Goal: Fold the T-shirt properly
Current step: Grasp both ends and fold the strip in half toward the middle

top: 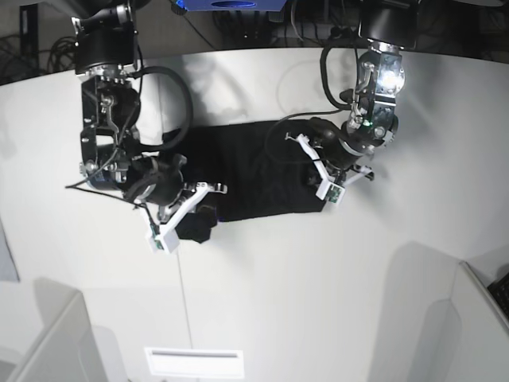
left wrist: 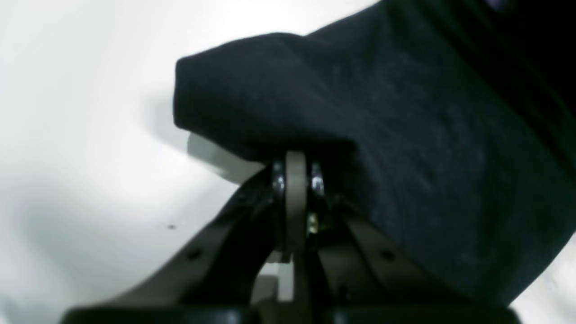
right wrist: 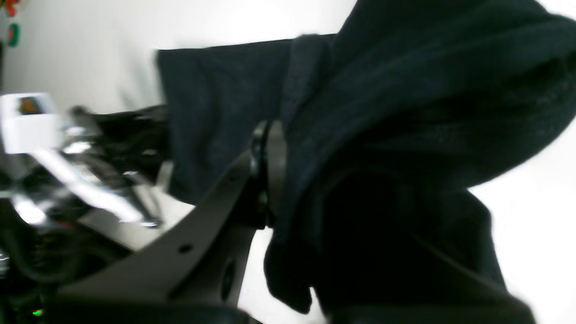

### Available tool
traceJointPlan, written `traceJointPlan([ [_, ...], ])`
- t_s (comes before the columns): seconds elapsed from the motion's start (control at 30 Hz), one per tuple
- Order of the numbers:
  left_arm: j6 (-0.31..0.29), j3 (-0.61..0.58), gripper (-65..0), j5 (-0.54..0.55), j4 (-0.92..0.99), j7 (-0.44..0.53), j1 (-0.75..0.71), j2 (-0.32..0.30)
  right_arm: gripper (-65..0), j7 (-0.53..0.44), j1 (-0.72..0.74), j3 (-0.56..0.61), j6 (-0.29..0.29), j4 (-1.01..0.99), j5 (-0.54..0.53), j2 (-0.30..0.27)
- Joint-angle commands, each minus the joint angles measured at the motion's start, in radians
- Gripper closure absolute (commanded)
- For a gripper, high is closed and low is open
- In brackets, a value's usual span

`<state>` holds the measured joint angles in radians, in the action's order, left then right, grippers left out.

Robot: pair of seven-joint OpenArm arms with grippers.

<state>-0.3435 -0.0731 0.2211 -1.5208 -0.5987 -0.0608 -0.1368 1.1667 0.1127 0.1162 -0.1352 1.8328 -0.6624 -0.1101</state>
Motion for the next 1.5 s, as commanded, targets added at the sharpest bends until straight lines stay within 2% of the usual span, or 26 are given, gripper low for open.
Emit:
traceJointPlan([
  [0.0, -0.006, 0.000, 0.0, 0.016, -0.011, 0.018, 0.020, -0.004, 0.0, -0.018, 0.022, 0.000, 0.001, 0.029, -0.012, 0.005],
  [0.17, -0.006, 0.009, 0.0, 0.013, -0.013, 0.018, 0.019, 0.007, 0.0, -0.020, 0.020, 0.006, -0.001, 0.031, -0.010, 0.060],
  [0.23, -0.006, 0.011, 0.0, 0.013, -0.013, 0.018, 0.019, 0.004, 0.0, -0.032, 0.020, 0.009, -0.017, 0.031, -0.010, 0.074],
  [0.7, -0.006, 0.011, 0.0, 0.013, -0.019, 0.016, 0.008, 0.001, 0.0, -0.097, 0.020, 0.142, -0.034, -0.054, -0.010, 0.079],
  [0.83, -0.006, 0.012, 0.0, 0.013, -0.019, 0.016, 0.005, 0.001, 0.0, -0.097, 0.028, 0.179, -0.128, -0.054, -0.010, 0.082],
  [0.93, -0.006, 0.012, 0.0, 0.013, -0.014, 0.016, 0.005, 0.001, 0.0, -0.098, 0.046, 0.227, -0.159, -0.074, -0.012, 0.082],
  [1.13, -0.006, 0.012, 0.0, 0.013, -0.019, 0.016, 0.003, -0.001, 0.0, -0.156, 0.061, 0.245, -0.160, -0.172, -0.012, 0.102],
  [1.47, -0.006, 0.014, 0.0, 0.013, -0.024, 0.018, -0.015, -0.001, 0.0, -0.181, 0.083, 0.245, -0.160, -0.272, -0.010, 0.123],
])
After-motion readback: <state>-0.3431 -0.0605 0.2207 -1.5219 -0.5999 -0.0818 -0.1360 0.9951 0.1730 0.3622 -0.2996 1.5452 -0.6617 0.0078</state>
